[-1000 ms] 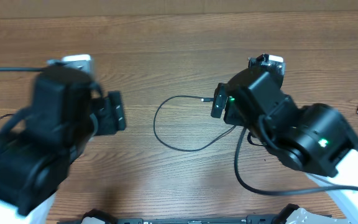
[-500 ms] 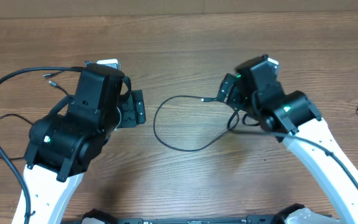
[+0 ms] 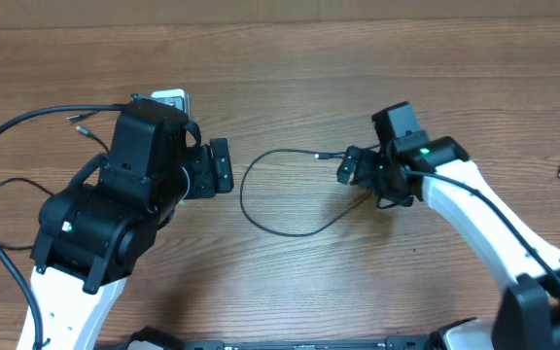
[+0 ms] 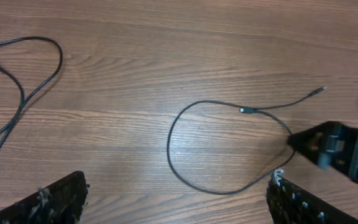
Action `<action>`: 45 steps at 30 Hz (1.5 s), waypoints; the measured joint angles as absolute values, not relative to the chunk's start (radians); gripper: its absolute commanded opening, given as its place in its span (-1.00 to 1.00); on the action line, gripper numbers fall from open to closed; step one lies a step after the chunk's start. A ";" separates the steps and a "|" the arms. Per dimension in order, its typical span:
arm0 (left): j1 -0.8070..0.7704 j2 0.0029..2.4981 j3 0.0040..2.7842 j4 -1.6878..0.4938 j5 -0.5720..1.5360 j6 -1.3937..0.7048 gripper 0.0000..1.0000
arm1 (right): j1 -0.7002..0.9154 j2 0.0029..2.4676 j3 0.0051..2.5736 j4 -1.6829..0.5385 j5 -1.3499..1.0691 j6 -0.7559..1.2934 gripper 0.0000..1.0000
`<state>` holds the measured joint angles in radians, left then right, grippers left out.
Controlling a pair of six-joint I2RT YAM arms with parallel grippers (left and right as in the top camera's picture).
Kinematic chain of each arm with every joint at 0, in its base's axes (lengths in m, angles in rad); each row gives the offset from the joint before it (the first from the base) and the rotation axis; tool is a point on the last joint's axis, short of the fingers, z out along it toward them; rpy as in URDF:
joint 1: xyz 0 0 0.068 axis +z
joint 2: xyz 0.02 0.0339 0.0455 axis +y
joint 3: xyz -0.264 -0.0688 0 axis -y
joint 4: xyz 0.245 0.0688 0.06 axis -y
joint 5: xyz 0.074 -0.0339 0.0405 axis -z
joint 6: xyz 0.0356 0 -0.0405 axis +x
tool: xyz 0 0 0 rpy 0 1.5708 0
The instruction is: Untangle cables
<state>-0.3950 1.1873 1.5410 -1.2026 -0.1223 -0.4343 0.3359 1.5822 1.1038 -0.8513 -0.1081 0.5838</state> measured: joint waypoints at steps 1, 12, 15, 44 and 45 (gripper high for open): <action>-0.395 1.187 1.541 -1.203 -0.120 -0.435 0.86 | 0.336 1.600 1.104 -0.849 -0.114 0.590 1.00; -0.395 1.187 1.541 -1.204 -0.108 -0.427 0.99 | 0.336 1.659 1.103 -0.842 -0.128 0.790 1.00; -0.395 1.187 1.541 -1.204 -0.108 -0.427 0.99 | 0.337 1.659 1.088 -0.820 -0.127 0.857 1.00; -0.395 1.187 1.541 -1.200 -0.108 -0.427 0.99 | 0.334 1.660 0.937 -0.065 -0.397 0.632 -0.92; -0.395 1.187 1.541 -1.200 -0.109 -0.427 0.99 | 0.333 1.660 0.958 -0.042 -0.418 0.611 -0.92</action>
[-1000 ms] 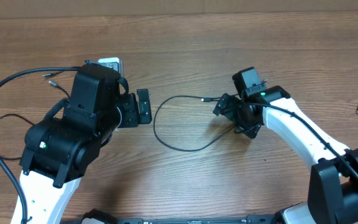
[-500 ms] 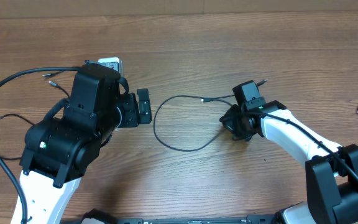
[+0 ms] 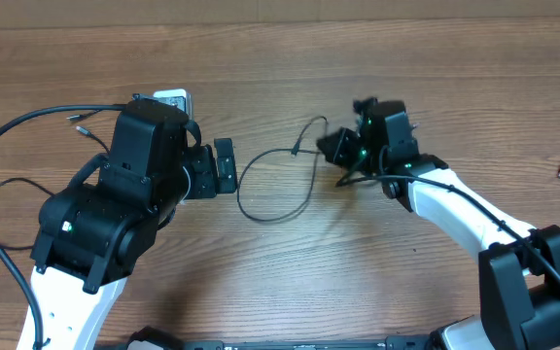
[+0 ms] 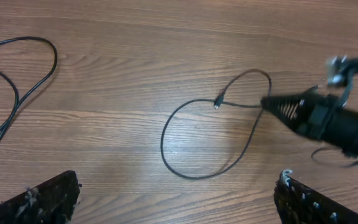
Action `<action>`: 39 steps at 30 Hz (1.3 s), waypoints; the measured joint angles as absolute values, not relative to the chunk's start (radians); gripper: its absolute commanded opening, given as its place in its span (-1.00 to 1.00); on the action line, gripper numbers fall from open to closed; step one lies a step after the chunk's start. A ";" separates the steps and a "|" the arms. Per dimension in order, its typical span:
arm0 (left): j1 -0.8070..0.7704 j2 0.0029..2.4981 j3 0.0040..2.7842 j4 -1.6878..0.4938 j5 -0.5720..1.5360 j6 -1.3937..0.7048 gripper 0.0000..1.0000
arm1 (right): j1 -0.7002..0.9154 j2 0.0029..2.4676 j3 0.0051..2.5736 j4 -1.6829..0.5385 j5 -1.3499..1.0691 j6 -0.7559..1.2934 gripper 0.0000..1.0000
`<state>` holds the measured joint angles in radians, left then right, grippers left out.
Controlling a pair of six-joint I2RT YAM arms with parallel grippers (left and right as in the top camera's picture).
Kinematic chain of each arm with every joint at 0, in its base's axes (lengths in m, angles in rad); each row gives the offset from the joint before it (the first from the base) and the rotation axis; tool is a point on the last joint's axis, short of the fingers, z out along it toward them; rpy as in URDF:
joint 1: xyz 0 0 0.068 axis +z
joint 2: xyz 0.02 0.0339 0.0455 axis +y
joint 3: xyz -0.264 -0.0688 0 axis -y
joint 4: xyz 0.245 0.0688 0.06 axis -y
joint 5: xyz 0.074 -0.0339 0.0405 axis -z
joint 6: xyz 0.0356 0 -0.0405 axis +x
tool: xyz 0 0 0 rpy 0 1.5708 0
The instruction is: Untangle cables
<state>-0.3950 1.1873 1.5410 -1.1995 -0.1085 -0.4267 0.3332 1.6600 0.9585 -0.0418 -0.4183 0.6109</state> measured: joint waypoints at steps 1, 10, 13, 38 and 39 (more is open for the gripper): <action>-0.395 1.187 1.541 -1.200 -0.108 -0.426 0.99 | 0.331 1.660 0.978 -0.028 -0.432 0.598 -0.92; -0.395 1.187 1.541 -1.175 -0.108 -0.416 0.99 | 0.237 1.660 1.256 -0.038 -0.530 0.538 -0.93; -0.395 1.187 1.541 -1.168 -0.105 -0.416 0.99 | 0.183 1.660 1.351 -0.105 -0.546 0.514 -0.93; -0.395 1.318 1.541 -1.131 -0.049 -0.416 0.99 | -0.888 1.660 1.895 -0.762 -0.389 0.508 -0.91; -0.395 1.331 1.541 -1.124 -0.039 -0.416 0.99 | -0.923 1.660 1.895 -0.778 -0.375 0.543 -0.75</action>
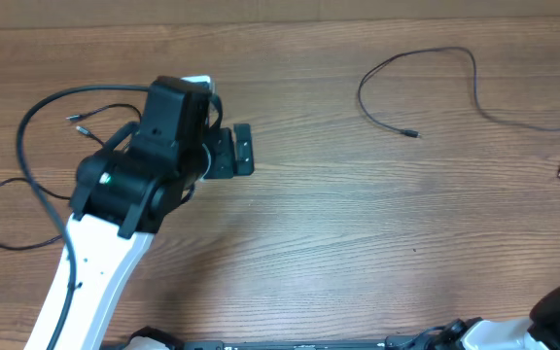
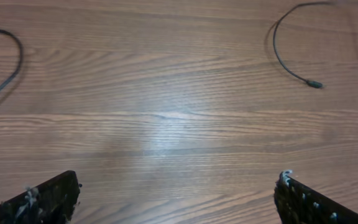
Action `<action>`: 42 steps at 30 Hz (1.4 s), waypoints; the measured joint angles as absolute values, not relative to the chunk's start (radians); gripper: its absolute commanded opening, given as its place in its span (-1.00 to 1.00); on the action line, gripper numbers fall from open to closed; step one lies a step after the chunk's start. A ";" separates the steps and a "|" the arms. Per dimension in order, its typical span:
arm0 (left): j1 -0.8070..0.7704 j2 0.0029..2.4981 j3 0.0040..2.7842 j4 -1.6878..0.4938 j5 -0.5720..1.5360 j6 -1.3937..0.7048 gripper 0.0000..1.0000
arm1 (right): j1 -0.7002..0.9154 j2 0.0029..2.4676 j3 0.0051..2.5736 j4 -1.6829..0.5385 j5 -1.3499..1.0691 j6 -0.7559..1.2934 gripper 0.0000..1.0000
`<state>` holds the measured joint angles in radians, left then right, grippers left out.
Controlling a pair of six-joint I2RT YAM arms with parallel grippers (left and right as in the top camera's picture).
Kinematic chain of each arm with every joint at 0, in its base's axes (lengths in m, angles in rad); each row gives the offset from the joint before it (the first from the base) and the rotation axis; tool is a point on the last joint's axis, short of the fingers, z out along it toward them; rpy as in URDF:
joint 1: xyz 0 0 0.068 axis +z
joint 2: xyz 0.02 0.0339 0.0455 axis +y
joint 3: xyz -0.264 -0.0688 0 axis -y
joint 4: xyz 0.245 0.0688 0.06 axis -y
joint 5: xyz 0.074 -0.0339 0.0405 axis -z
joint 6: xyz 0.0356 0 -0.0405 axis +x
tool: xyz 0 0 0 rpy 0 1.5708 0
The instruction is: Untangle cables
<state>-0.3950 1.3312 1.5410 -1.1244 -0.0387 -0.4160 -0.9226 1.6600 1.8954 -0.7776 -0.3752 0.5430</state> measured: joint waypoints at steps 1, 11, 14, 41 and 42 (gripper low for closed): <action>-0.395 1.346 1.541 -1.119 -0.024 -0.416 0.99 | -0.951 1.660 1.895 -0.778 -0.367 0.568 -0.49; -0.395 1.435 1.540 -1.032 0.086 -0.408 0.99 | -0.915 1.660 1.896 -0.706 -0.605 0.345 0.75; -0.395 1.435 1.539 -1.000 0.133 -0.400 0.99 | -0.841 1.660 1.896 -0.741 -0.670 0.228 0.80; -0.395 1.435 1.539 -0.994 0.222 -0.384 0.99 | -0.245 2.026 1.862 -1.131 -0.466 -0.842 0.78; -0.395 1.435 1.539 -0.995 0.222 -0.384 0.99 | -0.240 2.037 1.862 -1.134 -0.463 -0.891 0.78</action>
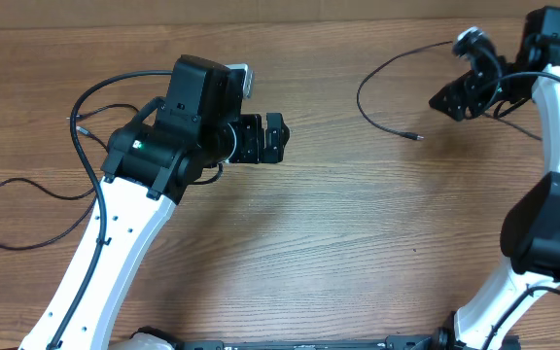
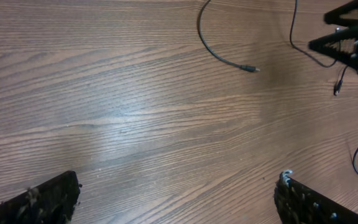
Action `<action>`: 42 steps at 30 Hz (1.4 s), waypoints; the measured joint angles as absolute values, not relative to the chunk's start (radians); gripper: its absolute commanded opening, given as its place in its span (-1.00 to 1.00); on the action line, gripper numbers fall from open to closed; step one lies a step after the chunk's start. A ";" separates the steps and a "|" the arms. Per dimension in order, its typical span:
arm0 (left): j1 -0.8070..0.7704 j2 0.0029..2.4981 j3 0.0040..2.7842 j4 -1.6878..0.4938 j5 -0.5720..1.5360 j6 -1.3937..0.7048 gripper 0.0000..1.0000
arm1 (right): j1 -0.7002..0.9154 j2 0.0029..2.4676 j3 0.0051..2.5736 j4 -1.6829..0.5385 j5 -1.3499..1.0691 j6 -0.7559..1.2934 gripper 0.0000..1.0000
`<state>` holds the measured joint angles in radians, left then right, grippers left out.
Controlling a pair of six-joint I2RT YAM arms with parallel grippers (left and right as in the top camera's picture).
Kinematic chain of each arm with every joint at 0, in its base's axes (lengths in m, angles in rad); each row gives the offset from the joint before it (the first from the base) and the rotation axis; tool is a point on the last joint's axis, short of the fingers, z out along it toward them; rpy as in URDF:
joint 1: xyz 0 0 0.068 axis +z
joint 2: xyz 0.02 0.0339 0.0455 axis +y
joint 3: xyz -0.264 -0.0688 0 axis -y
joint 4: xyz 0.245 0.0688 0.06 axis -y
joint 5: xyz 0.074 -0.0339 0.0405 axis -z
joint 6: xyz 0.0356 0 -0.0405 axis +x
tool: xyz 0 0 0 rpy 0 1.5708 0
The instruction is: Untangle cables
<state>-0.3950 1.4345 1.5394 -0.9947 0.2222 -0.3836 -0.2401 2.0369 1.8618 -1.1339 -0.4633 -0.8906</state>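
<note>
A thin black cable [image 1: 363, 86] lies at the far right of the table in an open curve, one plug end [image 1: 415, 137] pointing toward the middle; it also shows in the left wrist view as the cable [image 2: 211, 47]. My right gripper [image 1: 447, 101] sits beside the cable's right stretch, its fingers drawn to a point and shut; whether any cable is pinched between them is unclear. A short plug end [image 2: 337, 89] hangs just below it. My left gripper [image 1: 266, 138] hovers over bare wood left of centre, open wide and holding nothing.
More black cables [image 1: 29, 209] lie looped on the left side of the table around the left arm. Another cable piece [image 2: 357, 157] curls at the right edge. The table's far edge [image 1: 290, 23] runs along the top.
My right arm, out of view before, now reaches in at the top right with its gripper at the thin cable. My left arm has shifted right, toward the middle. The cable's curve lies about where it was.
First my right gripper held the thin cable's loop at the table's middle. Then it was further left with the loop drawn tighter. Later the cable lay spread at the far right with the right arm gone from view. Now that gripper is back beside it.
</note>
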 measured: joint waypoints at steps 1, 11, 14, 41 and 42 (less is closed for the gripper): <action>-0.395 1.435 1.539 -0.995 0.223 -0.382 0.99 | -0.237 2.049 1.862 -1.137 -0.462 -0.941 0.77; -0.395 1.435 1.539 -0.963 0.225 -0.382 0.99 | -0.235 2.202 1.862 -1.138 -0.451 -1.231 0.73; -0.395 1.435 1.539 -0.945 0.226 -0.382 0.99 | -0.235 2.254 1.862 -1.138 -0.452 -1.267 0.72; -0.395 1.435 1.539 -0.905 0.229 -0.382 0.99 | -0.136 2.357 1.816 -1.066 -0.490 -1.309 -0.92; -0.395 1.435 1.539 -0.905 0.229 -0.382 0.99 | -0.136 2.357 1.816 -1.066 -0.491 -1.305 -0.92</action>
<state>-0.3950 1.4345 1.5394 -0.9054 0.2287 -0.3824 -0.1364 2.3569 1.8164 -1.0657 -0.4908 -1.3048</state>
